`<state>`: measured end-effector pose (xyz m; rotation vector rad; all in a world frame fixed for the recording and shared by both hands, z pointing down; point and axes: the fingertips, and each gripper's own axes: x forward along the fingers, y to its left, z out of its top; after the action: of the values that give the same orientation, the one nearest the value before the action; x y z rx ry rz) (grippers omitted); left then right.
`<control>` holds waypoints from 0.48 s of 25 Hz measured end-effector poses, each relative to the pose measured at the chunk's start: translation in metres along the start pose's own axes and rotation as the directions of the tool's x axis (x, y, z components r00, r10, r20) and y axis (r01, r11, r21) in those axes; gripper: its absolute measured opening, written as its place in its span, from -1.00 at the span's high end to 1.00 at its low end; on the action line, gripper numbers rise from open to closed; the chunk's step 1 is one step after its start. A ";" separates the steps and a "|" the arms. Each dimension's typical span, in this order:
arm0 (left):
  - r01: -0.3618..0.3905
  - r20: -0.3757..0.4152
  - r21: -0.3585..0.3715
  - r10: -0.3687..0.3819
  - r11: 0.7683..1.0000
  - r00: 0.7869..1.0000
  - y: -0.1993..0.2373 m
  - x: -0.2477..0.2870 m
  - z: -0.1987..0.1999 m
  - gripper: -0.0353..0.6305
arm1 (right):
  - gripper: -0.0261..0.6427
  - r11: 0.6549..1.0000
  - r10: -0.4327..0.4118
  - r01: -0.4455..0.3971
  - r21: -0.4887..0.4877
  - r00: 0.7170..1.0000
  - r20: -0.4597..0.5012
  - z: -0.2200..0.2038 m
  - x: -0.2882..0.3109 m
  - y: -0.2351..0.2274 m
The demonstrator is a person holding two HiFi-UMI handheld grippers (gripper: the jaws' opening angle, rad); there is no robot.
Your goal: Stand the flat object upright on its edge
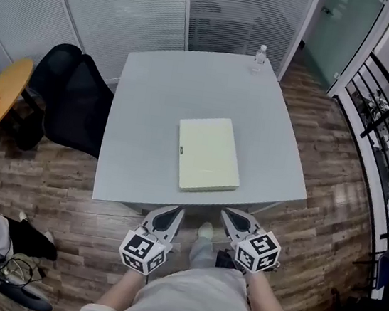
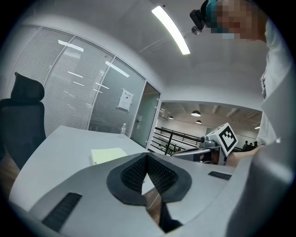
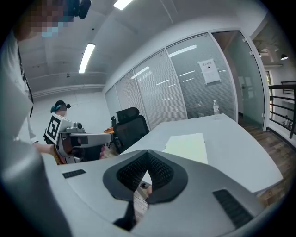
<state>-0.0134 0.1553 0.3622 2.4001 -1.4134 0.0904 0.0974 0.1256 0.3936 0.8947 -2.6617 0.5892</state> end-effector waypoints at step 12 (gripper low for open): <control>-0.052 -0.005 -0.051 0.052 0.997 0.999 0.047 0.098 0.031 0.86 | 0.85 0.999 0.051 -0.052 -0.010 0.999 -0.013 0.054 0.058 -0.088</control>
<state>-0.0087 0.0428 0.3683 2.3214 -1.4593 0.0717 0.1011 0.0072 0.3938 0.8193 -2.6811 0.5909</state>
